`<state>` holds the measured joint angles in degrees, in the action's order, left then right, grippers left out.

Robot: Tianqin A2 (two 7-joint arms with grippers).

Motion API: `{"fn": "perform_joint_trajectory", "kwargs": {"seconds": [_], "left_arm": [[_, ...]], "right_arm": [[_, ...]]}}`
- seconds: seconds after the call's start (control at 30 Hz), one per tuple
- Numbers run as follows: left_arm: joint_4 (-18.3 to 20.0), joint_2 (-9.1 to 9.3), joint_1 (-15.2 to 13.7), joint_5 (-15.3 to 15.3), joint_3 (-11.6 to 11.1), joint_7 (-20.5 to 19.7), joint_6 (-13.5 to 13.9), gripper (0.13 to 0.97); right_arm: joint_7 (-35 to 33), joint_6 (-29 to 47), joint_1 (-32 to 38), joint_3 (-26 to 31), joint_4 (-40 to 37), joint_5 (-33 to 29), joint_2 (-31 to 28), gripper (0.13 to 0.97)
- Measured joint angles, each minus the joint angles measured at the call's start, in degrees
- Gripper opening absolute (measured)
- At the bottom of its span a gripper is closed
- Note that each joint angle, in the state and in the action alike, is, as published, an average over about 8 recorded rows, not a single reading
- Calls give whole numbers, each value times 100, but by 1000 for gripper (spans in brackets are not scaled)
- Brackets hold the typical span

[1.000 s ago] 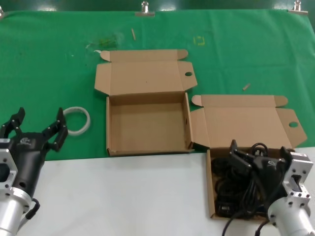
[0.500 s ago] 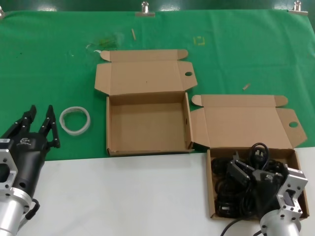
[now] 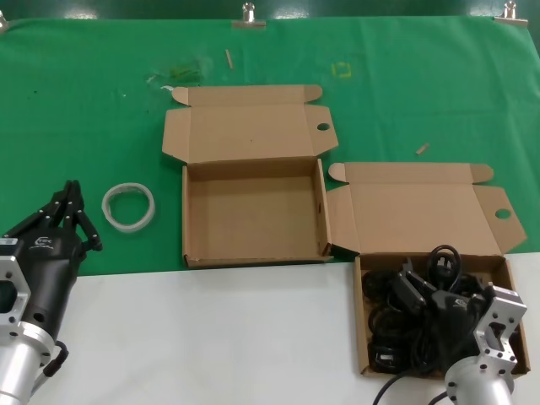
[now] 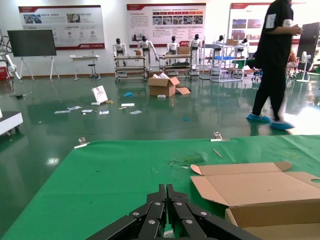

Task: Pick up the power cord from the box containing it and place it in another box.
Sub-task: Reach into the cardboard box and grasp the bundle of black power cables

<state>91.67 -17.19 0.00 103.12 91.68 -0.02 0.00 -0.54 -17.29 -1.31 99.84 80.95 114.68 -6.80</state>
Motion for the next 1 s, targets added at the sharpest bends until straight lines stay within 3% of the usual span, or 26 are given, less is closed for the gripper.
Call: {"fn": "perform_joint_trajectory", "kwargs": {"seconds": [0.4, 0.67, 0.8, 1.0], "left_arm": [[0, 0, 0, -1, 0, 0, 0, 141], [0, 0, 0, -1, 0, 0, 0, 140], [0, 0, 0, -1, 0, 0, 0, 140], [0, 0, 0, 0, 0, 0, 0, 140]], "right_arm": [[-62, 73, 30, -56, 16, 183, 73, 642], [-241, -60, 10, -15, 50, 349, 73, 426], [-307, -115, -10, -13, 100, 394, 77, 426], [-367, -140, -61, -17, 298, 431, 74, 321]]}}
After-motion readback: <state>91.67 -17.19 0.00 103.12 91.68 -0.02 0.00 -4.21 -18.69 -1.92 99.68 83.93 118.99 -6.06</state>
